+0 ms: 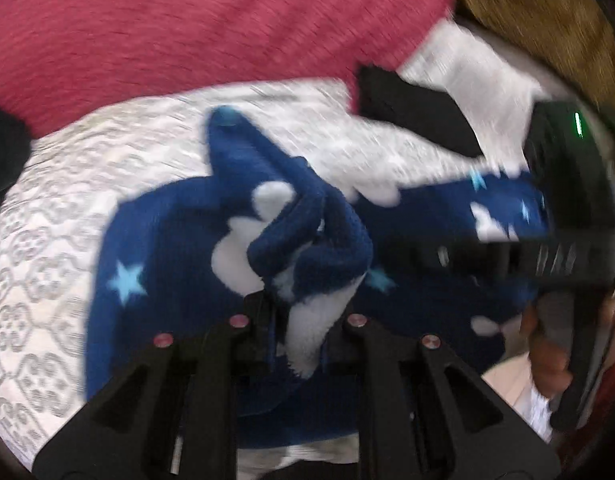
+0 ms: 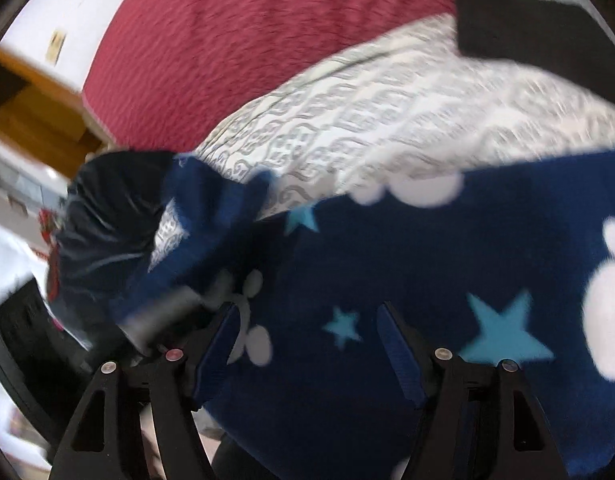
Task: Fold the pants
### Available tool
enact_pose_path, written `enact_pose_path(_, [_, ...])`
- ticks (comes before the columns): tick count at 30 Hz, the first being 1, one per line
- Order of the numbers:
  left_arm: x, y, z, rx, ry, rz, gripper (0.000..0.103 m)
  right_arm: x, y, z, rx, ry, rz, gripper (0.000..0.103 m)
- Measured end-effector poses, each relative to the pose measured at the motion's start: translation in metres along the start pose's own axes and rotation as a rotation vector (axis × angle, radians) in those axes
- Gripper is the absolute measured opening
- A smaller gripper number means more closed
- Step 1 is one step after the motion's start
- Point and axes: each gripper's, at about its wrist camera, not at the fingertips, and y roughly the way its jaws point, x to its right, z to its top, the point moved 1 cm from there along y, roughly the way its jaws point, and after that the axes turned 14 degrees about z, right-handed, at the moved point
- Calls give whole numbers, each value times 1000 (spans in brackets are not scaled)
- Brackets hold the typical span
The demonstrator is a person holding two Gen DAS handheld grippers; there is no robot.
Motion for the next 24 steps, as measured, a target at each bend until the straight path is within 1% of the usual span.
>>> enact_pose_path(2, [16, 6, -5, -19, 32, 15, 17, 11, -4, -2, -10, 40, 34, 73])
enact_pose_path(5, [28, 4, -11, 2, 87, 77, 17, 20, -2, -5, -35, 80, 78, 74])
enact_pose_path(6, [29, 2, -11, 4, 94, 80, 17, 20, 0, -5, -45, 87, 92, 74])
enact_pose_path(7, [33, 3, -11, 2, 96, 79, 17, 21, 1, -4, -51, 89, 101, 74])
enact_pose_path(11, [27, -2, -12, -3, 82, 54, 22, 17, 16, 2, -90, 121, 147, 77])
enact_pose_path(15, [27, -3, -17, 3, 79, 38, 22, 23, 21, 9, -100, 225, 228, 79])
enact_pose_path(17, [29, -2, -19, 9, 87, 37, 22, 22, 26, 14, -111, 251, 248, 82])
enact_pose_path(19, [30, -1, -20, 16, 91, 28, 24, 16, 34, 16, -128, 247, 224, 82])
enact_pose_path(21, [32, -2, -20, 27, 91, 12, 26, 9, 45, 19, -153, 224, 178, 82])
enact_pose_path(24, [32, -5, -21, 46, 97, -11, 31, -4, 61, 23, -189, 190, 146, 82])
